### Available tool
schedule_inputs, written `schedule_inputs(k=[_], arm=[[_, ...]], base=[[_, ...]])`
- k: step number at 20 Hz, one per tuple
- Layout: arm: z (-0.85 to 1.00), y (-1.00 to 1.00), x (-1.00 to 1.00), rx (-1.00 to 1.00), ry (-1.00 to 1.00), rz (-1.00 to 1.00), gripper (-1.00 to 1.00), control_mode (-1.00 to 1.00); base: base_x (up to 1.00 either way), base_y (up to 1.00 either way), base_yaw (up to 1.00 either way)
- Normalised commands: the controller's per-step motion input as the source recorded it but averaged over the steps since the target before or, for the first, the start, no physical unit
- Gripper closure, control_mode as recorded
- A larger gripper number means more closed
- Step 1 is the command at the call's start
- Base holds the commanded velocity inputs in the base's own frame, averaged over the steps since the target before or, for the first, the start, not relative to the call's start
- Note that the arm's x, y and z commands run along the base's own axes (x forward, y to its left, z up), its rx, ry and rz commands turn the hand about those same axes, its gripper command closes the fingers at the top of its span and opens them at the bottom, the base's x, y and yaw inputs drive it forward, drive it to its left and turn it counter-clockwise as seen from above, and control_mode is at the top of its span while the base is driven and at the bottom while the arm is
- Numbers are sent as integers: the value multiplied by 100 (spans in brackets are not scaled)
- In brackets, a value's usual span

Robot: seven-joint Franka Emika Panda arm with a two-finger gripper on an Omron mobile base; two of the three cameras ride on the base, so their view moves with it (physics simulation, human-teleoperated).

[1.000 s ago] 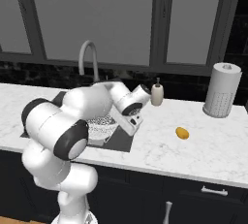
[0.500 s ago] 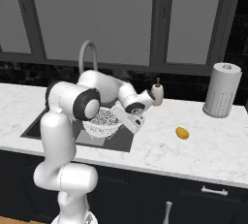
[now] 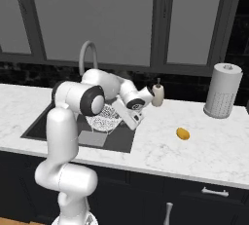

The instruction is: Put the colander in the sink, put the mango, kiwi in the colander, and turn on the sink faucet and pour water over the colander.

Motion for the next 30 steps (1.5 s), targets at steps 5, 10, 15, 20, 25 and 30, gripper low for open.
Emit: schedule_inputs(k=[5, 10, 15, 20, 25, 30], arm=[[-68, 77, 0, -4, 0, -11, 100, -100], [-93, 79, -6, -9, 0, -5, 100, -100], [-81, 72, -67, -1, 0, 0, 100, -100], [-85, 56, -75, 0, -1, 0, 100, -100], [-57, 23, 26, 0, -15, 0, 100, -100], [-21, 48, 43, 0, -15, -7, -100, -100]], base=[[0, 0, 0], [0, 0, 0], [0, 0, 0], [0, 0, 0], [0, 0, 0], [0, 0, 0]])
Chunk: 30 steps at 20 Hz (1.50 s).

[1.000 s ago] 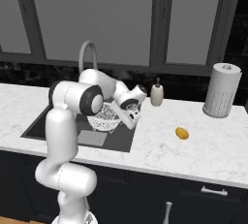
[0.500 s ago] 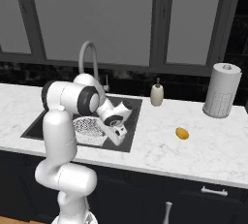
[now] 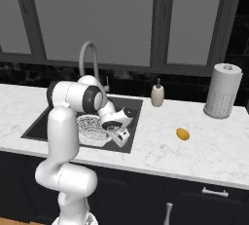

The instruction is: Put the colander in the sink, put the mango, kiwi in the colander, and turn on the sink faucet and pour water over the colander.

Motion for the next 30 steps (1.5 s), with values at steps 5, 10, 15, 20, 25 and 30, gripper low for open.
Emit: schedule_inputs(k=[5, 10, 15, 20, 25, 30], arm=[[0, 83, 16, 0, -10, -10, -100, -100], [36, 26, 0, 0, -2, -6, -100, -100], [92, -22, 0, 1, 3, 0, -100, -100], [86, -43, 0, 0, 19, 0, -100, -100], [44, -4, -24, 0, 3, 0, -100, -100], [45, 47, -24, -5, -7, 0, -100, -100]], base=[[0, 0, 0], [0, 0, 0], [0, 0, 0], [0, 0, 0], [0, 0, 0], [0, 0, 0]])
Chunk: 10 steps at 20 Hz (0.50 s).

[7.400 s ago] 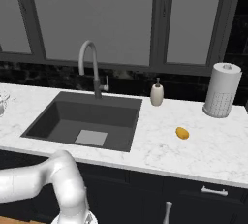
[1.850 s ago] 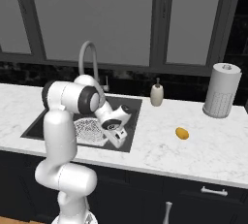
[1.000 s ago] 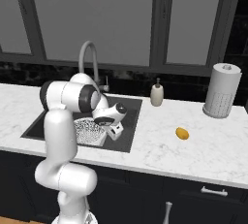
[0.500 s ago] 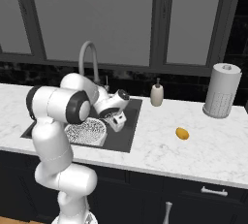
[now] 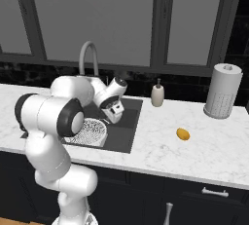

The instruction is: Put the colander in the sink, put the mango, kiwi in the colander, and turn on the sink faucet and pour water over the colander.

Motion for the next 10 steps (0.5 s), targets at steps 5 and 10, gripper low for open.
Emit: schedule_inputs(k=[5, 10], arm=[[29, 71, -39, -13, -10, -1, -100, -100], [39, 33, -53, -9, -3, 0, -100, -100]], base=[[0, 0, 0], [0, 0, 0]])
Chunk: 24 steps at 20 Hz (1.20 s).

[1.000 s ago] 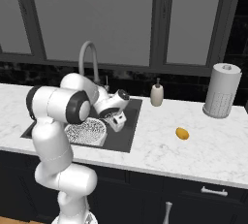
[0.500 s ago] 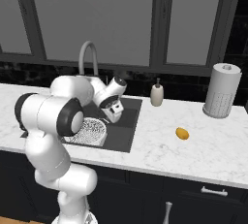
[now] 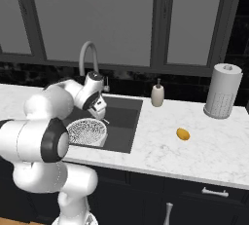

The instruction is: Put the colander in the sink, put the mango, kiwi in the colander, and turn on the sink faucet and pour water over the colander.

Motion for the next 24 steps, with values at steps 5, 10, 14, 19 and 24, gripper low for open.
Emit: schedule_inputs(k=[5, 10, 14, 19, 24], arm=[[50, 34, -29, -4, -3, 0, -100, -100], [32, 65, -1, -7, 3, 7, -100, -100], [18, 84, 0, -12, 13, 18, -100, -100], [12, 87, 1, -18, 15, 26, -100, -100], [2, 82, -7, -15, 2, 28, -100, -100]], base=[[0, 0, 0], [0, 0, 0], [0, 0, 0], [0, 0, 0], [0, 0, 0]])
